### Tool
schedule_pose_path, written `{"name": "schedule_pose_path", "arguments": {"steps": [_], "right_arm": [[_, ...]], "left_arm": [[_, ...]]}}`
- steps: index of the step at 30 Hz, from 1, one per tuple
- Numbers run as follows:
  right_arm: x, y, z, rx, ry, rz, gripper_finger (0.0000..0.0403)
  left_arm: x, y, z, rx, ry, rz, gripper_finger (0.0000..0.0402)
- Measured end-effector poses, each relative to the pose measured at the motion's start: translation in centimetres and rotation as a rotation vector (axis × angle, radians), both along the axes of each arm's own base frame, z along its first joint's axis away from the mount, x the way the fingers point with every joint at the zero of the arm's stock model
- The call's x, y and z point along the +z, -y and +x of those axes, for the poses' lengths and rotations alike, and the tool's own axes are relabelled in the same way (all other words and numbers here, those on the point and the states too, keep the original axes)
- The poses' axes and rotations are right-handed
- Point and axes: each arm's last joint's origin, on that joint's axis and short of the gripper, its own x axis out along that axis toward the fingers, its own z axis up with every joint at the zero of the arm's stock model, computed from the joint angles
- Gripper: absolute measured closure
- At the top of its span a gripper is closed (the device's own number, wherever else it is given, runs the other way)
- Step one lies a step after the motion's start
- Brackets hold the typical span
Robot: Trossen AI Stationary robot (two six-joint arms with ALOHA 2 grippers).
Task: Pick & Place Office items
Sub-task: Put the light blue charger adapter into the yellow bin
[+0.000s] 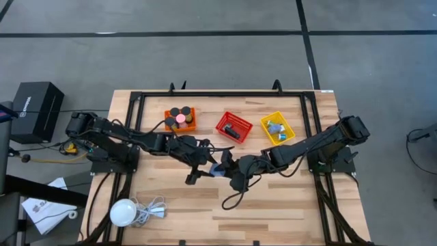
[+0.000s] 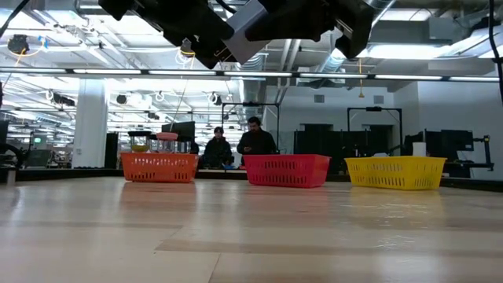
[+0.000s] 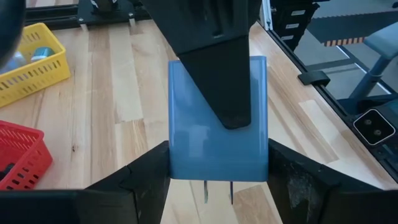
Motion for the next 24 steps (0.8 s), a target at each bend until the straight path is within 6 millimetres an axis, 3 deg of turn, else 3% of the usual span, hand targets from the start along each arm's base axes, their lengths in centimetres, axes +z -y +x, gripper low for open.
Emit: {"name": "schedule_pose_path", "arguments": {"steps": [6,13,24], "right_arm": [[-0.02,-0.06,-0.03,-0.011,-0.002,0.017,0.0265],[-0.09,-0.05,-0.09,-0.027,-0.014,0.042,0.0292],[-0.27,0.0,-0.17,-0.05,-0.03,0.073,0.0281]], "left_arm": [[0.0,-0.01,0.01,0.001,0.002,0.004,0.0172],[0.0,0.0,0.01,0.001,0.001,-0.002,0.0169],[0.1,-0.05,0.08,0.014,0.014,0.016,0.013]]}}
